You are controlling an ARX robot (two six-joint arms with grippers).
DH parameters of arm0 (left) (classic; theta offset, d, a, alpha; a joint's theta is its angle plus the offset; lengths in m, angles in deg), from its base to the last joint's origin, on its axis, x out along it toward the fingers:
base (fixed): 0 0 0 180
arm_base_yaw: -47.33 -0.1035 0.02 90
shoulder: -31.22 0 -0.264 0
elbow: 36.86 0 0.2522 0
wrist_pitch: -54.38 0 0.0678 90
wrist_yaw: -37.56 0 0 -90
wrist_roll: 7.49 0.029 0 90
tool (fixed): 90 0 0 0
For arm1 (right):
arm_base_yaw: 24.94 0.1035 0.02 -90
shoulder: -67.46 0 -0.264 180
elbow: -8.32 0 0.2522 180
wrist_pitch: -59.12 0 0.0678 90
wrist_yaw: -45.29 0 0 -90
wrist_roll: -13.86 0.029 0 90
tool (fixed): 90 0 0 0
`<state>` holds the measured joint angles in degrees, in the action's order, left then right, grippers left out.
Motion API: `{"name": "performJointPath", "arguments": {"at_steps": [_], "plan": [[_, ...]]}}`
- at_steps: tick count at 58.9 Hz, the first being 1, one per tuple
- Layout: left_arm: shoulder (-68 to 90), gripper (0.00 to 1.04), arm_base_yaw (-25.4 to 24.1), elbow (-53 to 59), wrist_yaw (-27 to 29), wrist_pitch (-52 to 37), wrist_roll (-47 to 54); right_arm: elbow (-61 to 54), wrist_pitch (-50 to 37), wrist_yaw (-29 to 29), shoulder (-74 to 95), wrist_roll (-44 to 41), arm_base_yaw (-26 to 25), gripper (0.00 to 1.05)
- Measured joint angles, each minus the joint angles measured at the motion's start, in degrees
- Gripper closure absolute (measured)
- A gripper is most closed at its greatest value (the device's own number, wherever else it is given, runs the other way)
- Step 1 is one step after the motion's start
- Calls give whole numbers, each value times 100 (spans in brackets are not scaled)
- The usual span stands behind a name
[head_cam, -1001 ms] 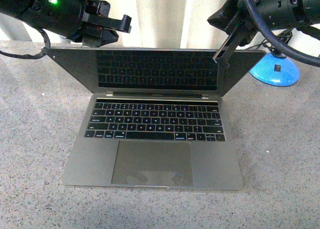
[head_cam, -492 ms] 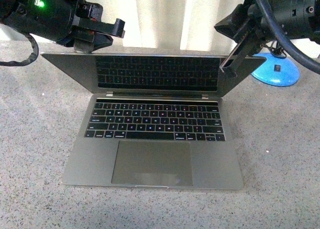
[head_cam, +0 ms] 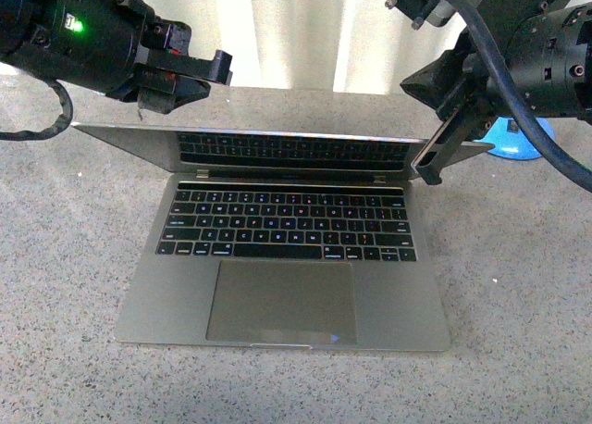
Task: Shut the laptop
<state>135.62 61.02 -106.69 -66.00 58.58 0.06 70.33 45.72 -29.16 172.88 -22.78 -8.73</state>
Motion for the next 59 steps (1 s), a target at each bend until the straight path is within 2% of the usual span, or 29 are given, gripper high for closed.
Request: {"name": "performJointPath", "arguments": {"at_steps": [59], "plan": [[-201, 101, 149, 1014, 7, -844, -772, -444, -321, -50, 13, 85, 310, 104]]}}
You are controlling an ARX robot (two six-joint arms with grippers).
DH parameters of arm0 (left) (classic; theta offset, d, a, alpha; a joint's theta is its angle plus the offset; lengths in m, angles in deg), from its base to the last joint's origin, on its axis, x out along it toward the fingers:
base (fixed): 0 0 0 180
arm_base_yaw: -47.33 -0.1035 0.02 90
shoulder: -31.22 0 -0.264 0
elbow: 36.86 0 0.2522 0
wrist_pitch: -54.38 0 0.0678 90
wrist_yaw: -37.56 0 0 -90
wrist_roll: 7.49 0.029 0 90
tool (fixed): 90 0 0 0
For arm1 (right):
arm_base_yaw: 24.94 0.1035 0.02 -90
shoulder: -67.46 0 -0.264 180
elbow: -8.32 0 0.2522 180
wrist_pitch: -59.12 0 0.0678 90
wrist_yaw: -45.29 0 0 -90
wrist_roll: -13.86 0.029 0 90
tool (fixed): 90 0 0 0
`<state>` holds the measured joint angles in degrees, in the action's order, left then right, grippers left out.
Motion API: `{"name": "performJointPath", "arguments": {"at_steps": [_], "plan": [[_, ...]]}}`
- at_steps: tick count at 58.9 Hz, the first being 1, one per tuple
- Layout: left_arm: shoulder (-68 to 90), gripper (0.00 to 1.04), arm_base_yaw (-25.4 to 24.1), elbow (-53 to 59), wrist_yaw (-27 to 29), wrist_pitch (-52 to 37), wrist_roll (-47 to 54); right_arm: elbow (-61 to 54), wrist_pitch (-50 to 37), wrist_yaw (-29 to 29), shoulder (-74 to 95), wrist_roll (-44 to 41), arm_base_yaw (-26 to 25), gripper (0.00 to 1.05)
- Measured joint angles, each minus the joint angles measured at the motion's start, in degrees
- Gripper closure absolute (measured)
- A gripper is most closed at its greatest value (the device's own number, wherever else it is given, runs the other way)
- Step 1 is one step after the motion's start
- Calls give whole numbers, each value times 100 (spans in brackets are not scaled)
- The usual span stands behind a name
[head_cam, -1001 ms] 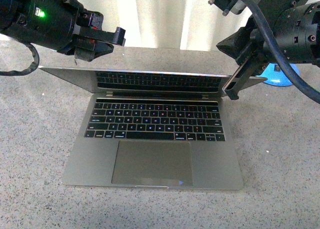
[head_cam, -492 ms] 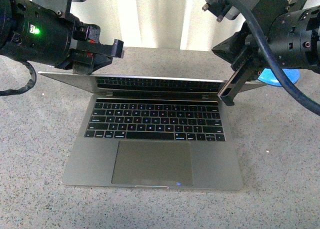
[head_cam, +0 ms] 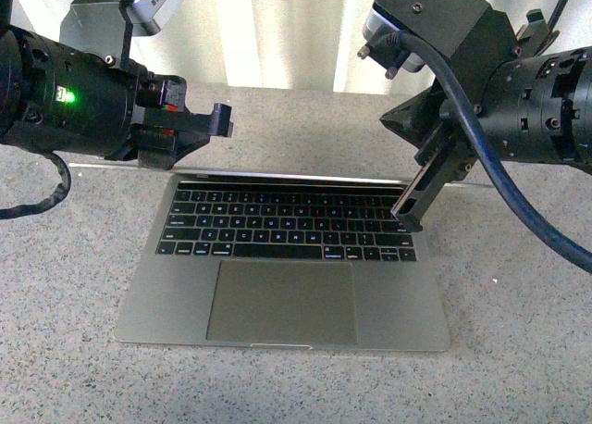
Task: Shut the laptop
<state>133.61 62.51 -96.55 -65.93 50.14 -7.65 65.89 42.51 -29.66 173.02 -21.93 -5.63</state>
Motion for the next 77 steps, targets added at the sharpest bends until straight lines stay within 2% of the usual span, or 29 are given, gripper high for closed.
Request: {"name": "performJointPath", "arguments": {"at_steps": [77], "plan": [[205, 101, 380, 944, 35, -1082, -822, -723, -586, -103, 219, 177, 236, 104]]}}
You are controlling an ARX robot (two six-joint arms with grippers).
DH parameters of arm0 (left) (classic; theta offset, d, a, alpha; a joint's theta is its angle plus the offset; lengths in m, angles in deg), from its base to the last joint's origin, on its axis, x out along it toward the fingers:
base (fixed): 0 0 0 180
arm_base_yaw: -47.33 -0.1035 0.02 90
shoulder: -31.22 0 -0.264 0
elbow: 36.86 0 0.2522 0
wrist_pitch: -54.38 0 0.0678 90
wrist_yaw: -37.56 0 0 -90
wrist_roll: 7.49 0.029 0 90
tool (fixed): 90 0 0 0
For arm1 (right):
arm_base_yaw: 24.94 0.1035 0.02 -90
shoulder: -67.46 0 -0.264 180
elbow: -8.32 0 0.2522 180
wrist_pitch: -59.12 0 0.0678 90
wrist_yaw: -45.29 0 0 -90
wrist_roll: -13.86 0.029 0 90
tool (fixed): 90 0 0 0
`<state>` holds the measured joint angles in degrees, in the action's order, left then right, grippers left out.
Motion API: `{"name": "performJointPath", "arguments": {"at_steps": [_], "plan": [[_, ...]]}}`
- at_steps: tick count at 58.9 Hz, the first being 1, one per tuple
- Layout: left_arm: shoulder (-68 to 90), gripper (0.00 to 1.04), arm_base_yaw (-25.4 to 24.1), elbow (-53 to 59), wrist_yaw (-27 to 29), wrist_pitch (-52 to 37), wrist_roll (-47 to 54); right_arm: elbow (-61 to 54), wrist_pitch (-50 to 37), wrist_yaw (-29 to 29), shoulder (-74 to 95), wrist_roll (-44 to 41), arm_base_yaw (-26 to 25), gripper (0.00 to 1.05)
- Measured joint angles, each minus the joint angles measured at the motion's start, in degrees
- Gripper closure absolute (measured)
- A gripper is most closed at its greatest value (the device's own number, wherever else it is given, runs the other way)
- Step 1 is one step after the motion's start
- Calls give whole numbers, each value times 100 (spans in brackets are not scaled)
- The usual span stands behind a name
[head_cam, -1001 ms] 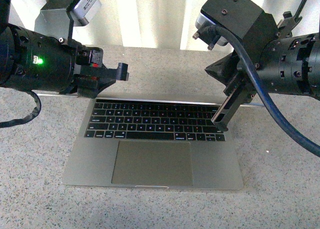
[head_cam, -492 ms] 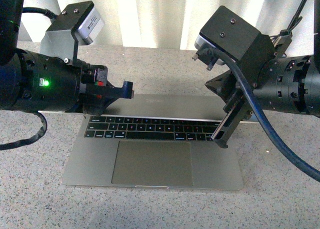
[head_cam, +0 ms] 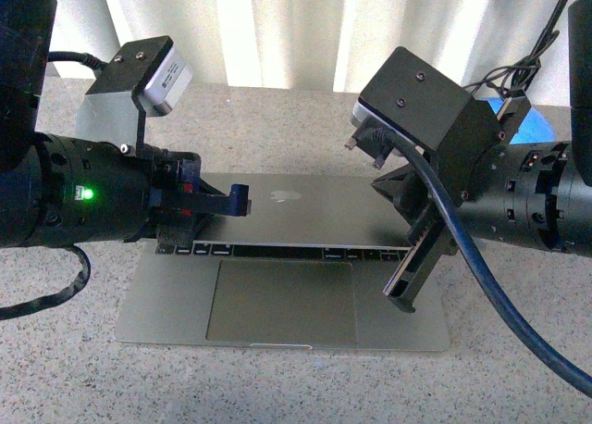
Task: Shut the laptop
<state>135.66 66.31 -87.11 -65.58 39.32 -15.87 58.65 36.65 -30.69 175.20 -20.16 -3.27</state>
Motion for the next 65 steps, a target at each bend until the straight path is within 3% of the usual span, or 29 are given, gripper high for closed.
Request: {"name": "performJointPath", "arguments": {"at_steps": [65], "plan": [[564, 101, 177, 474, 11, -1178, -1073, -323, -411, 28, 376, 26, -140, 104]]}}
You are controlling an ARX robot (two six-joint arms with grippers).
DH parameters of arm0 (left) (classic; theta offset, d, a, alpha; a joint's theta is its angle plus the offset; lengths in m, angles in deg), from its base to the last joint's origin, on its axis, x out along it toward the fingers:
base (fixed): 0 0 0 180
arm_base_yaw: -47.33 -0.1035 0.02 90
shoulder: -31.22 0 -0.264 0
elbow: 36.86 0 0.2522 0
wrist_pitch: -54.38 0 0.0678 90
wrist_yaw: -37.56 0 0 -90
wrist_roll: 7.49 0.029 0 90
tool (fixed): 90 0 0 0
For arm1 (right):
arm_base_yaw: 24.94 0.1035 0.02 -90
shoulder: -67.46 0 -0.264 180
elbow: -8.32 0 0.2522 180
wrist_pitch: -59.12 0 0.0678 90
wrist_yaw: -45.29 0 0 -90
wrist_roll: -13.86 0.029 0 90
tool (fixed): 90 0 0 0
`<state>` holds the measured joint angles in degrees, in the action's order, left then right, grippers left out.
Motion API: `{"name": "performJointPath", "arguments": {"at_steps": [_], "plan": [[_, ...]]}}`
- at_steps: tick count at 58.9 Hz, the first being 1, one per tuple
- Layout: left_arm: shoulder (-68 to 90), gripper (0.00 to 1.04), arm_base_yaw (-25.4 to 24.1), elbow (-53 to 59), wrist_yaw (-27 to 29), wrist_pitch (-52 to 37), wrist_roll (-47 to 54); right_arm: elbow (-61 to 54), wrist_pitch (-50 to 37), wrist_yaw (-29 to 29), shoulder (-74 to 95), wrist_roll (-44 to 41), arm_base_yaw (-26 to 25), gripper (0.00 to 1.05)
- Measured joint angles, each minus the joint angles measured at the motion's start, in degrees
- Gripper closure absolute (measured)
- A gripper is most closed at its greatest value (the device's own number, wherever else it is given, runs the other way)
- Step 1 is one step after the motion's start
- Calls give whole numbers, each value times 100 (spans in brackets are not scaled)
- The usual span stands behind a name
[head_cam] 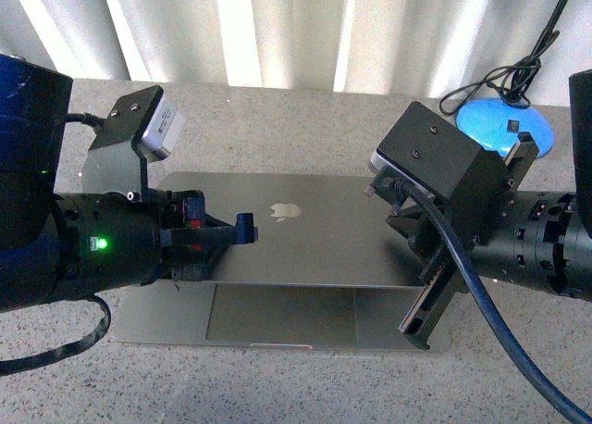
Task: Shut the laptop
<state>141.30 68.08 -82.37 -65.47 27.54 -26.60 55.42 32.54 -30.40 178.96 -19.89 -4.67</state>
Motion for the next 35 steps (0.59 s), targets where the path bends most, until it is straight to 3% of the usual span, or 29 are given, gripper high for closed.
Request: {"name": "performJointPath", "arguments": {"at_steps": [35], "plan": [[402, 101, -2, 131, -63, -461, -372, -92, -267, 20, 374, 133, -4, 104]]}}
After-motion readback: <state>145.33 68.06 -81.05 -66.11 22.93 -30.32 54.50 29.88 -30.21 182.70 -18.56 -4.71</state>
